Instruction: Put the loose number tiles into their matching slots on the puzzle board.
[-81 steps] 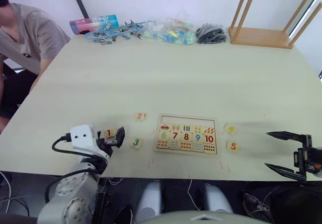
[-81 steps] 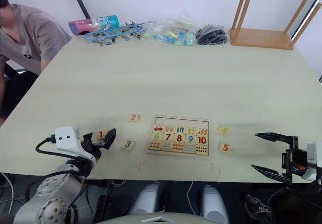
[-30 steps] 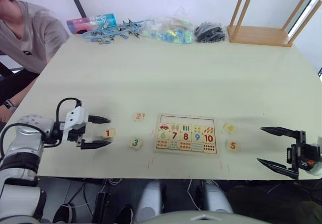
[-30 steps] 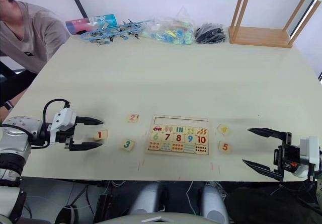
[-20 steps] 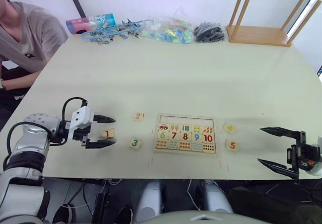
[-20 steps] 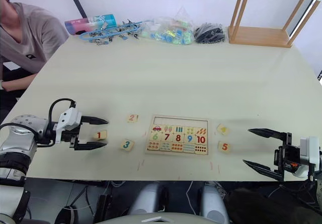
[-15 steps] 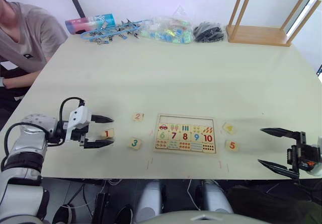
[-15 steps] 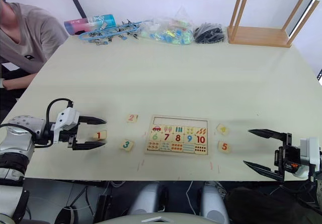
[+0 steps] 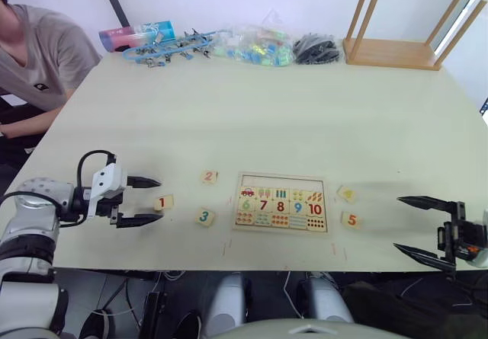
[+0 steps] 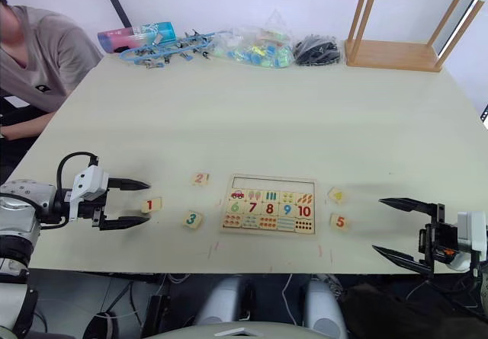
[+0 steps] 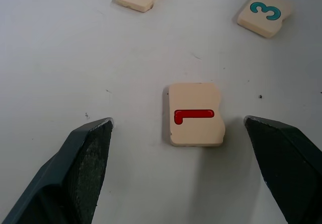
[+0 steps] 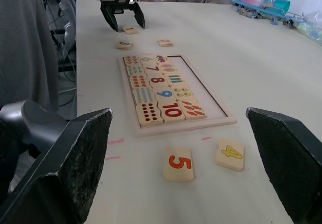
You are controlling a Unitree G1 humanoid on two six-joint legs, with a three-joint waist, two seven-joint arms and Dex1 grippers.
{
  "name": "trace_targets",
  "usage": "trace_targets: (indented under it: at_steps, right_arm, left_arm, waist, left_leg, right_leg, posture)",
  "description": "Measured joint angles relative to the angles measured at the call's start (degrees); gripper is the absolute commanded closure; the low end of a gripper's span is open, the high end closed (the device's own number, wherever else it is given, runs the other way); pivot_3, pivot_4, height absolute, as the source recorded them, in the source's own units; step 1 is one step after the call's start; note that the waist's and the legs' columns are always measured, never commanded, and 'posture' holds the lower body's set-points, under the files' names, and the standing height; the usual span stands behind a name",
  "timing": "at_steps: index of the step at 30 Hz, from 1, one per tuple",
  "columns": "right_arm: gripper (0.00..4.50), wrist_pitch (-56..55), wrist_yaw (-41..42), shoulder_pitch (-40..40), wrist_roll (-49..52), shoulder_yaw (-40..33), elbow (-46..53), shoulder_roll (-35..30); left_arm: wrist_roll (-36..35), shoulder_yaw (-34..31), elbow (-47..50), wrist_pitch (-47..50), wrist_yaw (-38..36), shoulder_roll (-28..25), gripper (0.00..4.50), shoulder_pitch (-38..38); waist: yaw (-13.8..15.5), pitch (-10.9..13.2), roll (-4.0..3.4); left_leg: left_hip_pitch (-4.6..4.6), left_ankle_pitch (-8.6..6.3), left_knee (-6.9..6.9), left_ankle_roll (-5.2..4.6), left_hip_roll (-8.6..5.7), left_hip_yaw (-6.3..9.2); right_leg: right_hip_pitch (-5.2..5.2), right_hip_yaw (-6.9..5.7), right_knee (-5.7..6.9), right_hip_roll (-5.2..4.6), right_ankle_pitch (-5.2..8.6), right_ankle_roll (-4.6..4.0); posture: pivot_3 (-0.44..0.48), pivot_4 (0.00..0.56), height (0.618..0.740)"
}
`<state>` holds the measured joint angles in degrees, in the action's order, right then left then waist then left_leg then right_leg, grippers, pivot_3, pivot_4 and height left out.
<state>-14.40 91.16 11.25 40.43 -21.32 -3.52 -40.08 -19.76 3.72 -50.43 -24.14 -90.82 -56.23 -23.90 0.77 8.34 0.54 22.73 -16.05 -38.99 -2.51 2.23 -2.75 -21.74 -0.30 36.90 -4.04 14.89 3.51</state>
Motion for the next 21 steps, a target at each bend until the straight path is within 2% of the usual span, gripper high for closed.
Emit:
trace_targets:
  at_steps: [9, 14, 15, 18, 21]
  right_arm:
    - [0.0, -1.33, 1.02, -0.28, 0.0, 0.0, -1.87, 0.0]
    - [0.0, -2.2, 1.03, -0.27, 0.0, 0.0, -2.17, 0.0]
    - [0.0, -2.26, 1.03, -0.27, -0.01, 0.0, -2.27, 0.0]
    - [0.0, -2.54, 1.04, -0.24, 0.0, 0.0, -2.68, 0.0]
    - [0.0, -3.24, 1.04, -0.05, 0.0, 0.01, -3.01, 0.0]
  left_arm:
    - [0.02, -0.46, -1.11, -0.14, 0.0, 1.34, 0.07, -0.64]
    - [0.03, -0.54, -1.61, -0.71, 0.0, 1.63, 0.07, -0.76]
    - [0.02, -0.53, -1.84, -0.97, -0.01, 1.67, 0.45, -0.82]
    - [0.04, -0.55, -2.67, -1.35, 0.0, 1.75, 1.1, -1.24]
    - [0.33, -0.56, -3.66, -1.98, 0.0, 1.79, 2.37, -1.74]
  waist:
    - [0.13, -0.02, -0.03]
    - [0.11, -0.02, -0.03]
    - [0.1, -0.02, -0.03]
    - [0.06, -0.02, -0.03]
    - [-0.02, -0.02, -0.03]
  left_leg:
    - [-0.01, 0.0, 0.0, 0.0, -0.02, 0.03]
    - [-0.01, 0.0, 0.0, 0.0, -0.05, 0.06]
    - [-0.01, 0.0, 0.0, 0.0, -0.05, 0.07]
    - [0.0, 0.0, 0.0, -0.01, -0.05, 0.06]
    - [0.0, 0.0, 0.0, -0.01, -0.02, 0.06]
  right_leg:
    - [0.01, 0.08, 0.05, 0.0, 0.0, 0.0]
    - [0.02, 0.74, 0.05, 0.35, 0.02, 0.04]
    - [0.02, 0.99, 0.04, 0.5, 0.03, 0.06]
    - [0.02, 1.49, 0.04, 0.85, 0.05, 0.07]
    - [0.01, 1.83, 0.03, 1.11, 0.06, 0.06]
  posture:
    - [0.0, 0.15, 0.737]
    - [0.0, 0.15, 0.737]
    - [0.0, 0.15, 0.737]
    - [0.0, 0.15, 0.737]
    - [0.0, 0.15, 0.737]
